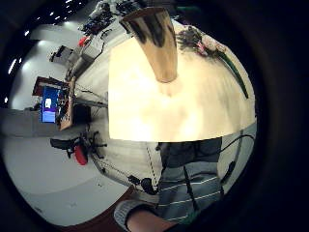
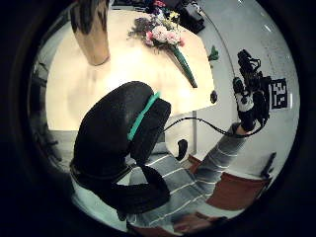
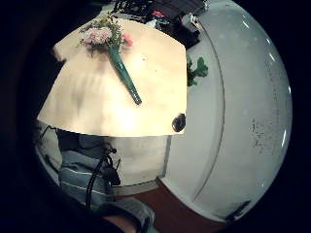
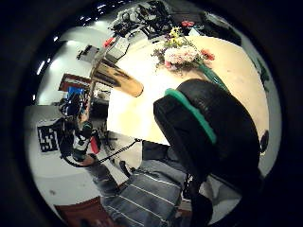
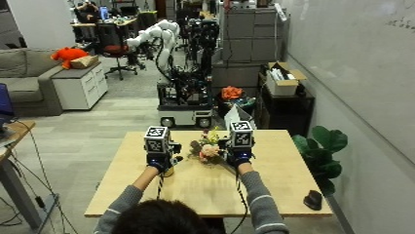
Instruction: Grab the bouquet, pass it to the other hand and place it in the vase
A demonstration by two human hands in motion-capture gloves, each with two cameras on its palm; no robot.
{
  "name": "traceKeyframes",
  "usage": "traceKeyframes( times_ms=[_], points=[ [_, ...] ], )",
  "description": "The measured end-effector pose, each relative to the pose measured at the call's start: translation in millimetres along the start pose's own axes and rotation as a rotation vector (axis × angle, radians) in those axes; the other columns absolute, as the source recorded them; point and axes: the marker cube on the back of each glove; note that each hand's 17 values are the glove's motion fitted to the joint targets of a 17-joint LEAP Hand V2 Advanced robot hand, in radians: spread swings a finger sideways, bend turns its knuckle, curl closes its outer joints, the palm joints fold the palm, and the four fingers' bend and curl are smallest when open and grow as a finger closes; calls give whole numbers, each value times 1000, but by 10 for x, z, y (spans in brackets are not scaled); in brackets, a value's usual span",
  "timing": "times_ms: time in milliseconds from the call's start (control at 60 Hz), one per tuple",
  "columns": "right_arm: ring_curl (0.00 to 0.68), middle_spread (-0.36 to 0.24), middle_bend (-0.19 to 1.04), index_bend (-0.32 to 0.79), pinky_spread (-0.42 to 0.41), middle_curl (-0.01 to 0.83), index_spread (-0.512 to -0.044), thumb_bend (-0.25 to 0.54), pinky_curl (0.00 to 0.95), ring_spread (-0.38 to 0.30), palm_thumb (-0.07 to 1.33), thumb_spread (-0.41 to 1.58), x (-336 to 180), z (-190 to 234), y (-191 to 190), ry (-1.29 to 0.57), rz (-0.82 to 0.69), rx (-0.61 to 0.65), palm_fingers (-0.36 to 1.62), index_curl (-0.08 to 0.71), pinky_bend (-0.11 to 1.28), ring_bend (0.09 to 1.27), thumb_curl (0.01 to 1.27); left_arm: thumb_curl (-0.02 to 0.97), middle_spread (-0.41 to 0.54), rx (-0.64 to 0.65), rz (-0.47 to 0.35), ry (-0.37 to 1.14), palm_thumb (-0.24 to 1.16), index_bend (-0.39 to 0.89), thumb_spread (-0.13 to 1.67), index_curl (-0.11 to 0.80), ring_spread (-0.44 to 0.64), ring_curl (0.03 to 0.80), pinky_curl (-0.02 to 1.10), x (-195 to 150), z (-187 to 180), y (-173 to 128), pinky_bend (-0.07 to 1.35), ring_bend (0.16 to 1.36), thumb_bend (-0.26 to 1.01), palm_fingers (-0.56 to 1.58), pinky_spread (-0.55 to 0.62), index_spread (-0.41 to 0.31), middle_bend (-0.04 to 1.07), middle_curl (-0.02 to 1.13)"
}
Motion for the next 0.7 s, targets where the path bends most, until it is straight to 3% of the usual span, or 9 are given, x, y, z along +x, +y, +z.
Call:
traceKeyframes(
  times_ms=[83, 200, 250, 500, 700],
  points=[
    [115, -66, 182, 102, 127, 75, -282, 218, 165, 4, 321, 717, -49, -64, 156, -11, -15, -16, 198, 50, 482, 381, 52, 62, 170, -5, 2, -7, 132, 112, 666, 55, 222, 127, 140, 6, -6, 31, 401, 457, 60, 255, 238, -1, 190, 95],
    [162, -84, 195, 118, 161, 133, -354, 223, 223, 5, 343, 1022, -107, -148, 285, -26, -45, -6, 154, 86, 517, 421, 77, 107, 219, -2, 7, -17, 139, 128, 902, 99, 294, 171, 196, -4, -2, 20, 429, 506, 33, 211, 306, -1, 196, 154],
    [175, -88, 197, 122, 168, 154, -369, 216, 238, 5, 344, 1102, -122, -192, 328, -26, -43, 8, 142, 99, 525, 431, 86, 124, 230, 9, 16, -17, 142, 131, 960, 116, 311, 181, 211, -21, 24, -43, 435, 518, 20, 199, 321, -1, 197, 174],
    [220, -90, 199, 127, 182, 233, -395, 169, 286, 6, 354, 1282, 100, 147, -334, -28, 1, 5, 111, 145, 536, 457, 123, 189, 251, 6, 14, -2, 143, 135, 1070, 176, 345, 214, 264, -11, 69, -67, 446, 550, -18, 164, 349, -1, 200, 247],
    [250, -87, 195, 96, 184, 270, -410, 128, 316, 9, 362, 1324, 163, 72, -361, -67, 50, 11, 65, 149, 564, 485, 144, 220, 251, -1, 64, 35, 135, 135, 1090, 206, 350, 230, 290, 64, 115, 11, 448, 562, -20, 149, 354, -1, 197, 284]
  ],
)
